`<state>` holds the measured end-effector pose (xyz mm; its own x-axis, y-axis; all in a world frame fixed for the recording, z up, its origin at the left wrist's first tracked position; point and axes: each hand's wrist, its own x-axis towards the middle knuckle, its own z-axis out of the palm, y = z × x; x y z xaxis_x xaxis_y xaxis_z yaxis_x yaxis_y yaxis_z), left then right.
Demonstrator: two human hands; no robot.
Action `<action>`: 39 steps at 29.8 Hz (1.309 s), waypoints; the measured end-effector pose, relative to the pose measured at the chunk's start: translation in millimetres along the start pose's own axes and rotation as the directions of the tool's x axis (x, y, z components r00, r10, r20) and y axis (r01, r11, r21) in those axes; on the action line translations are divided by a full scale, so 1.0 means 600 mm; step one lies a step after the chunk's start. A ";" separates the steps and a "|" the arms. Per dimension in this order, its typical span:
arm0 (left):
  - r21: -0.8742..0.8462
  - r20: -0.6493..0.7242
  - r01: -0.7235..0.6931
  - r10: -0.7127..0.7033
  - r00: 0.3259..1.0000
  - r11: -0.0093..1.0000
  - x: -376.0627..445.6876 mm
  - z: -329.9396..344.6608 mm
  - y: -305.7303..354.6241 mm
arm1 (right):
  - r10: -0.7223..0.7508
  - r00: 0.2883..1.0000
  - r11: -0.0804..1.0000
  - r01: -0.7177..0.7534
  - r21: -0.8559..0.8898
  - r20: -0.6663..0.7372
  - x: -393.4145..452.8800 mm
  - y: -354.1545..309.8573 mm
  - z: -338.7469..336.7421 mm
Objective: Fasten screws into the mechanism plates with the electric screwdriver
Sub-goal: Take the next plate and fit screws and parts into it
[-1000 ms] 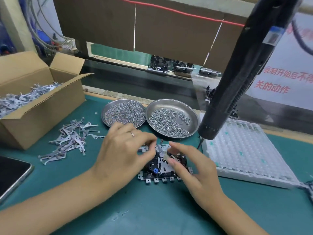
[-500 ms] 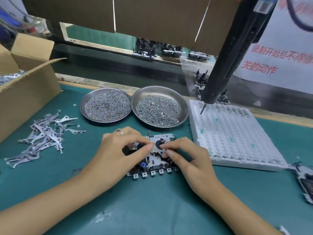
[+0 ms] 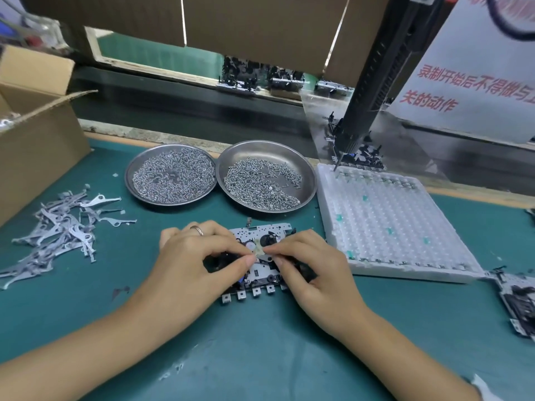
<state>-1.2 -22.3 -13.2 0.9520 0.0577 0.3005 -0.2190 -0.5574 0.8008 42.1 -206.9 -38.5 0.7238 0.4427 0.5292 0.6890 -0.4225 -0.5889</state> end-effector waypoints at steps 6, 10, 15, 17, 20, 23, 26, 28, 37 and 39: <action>0.015 0.053 0.019 -0.019 0.998 1.000 -0.004 0.002 -0.001 | -0.028 1.000 0.998 0.028 0.053 0.004 -0.001 -0.003 -0.005; 0.050 0.071 0.022 -0.026 0.997 0.998 -0.001 0.001 -0.001 | -0.033 0.999 0.995 0.030 0.095 0.038 -0.001 -0.002 -0.008; 0.088 0.077 0.027 -0.033 0.996 0.996 -0.004 -0.001 0.000 | -0.049 0.999 0.993 0.046 0.104 0.023 0.000 -0.001 -0.007; 0.092 0.081 0.034 -0.042 0.996 0.995 -0.005 0.001 0.000 | -0.060 0.998 0.993 0.057 0.100 0.022 -0.001 0.000 -0.008; 0.081 0.090 0.028 -0.036 0.995 0.996 -0.005 0.001 -0.001 | -0.083 0.996 0.993 0.081 0.083 0.023 -0.001 0.000 -0.009; 0.076 0.082 0.023 -0.029 0.996 0.997 -0.005 0.000 -0.005 | -0.097 0.995 0.992 0.095 0.079 0.027 -0.001 -0.001 -0.008; 0.089 0.082 0.034 -0.042 0.996 0.995 -0.006 0.002 -0.004 | -0.087 0.996 0.993 0.084 0.085 0.034 -0.001 -0.001 -0.010; 0.098 0.076 0.047 -0.054 0.996 0.994 -0.005 0.002 0.000 | -0.078 0.997 0.993 0.074 0.093 0.031 0.000 -0.001 -0.011; 0.022 0.062 0.087 -0.088 0.994 0.996 -0.004 0.000 0.009 | -0.082 0.996 0.992 0.077 0.097 0.045 -0.002 -0.004 -0.012; 0.003 0.054 0.097 -0.097 0.994 0.995 -0.003 0.002 0.011 | -0.102 0.993 0.993 0.098 0.064 0.057 -0.002 -0.004 -0.012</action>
<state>-4.1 -26.9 -8.9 0.9789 0.0673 0.1930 -0.1247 -0.5515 0.8248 39.6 -211.9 -33.3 0.6468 0.5278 0.5506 0.7527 -0.3254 -0.5723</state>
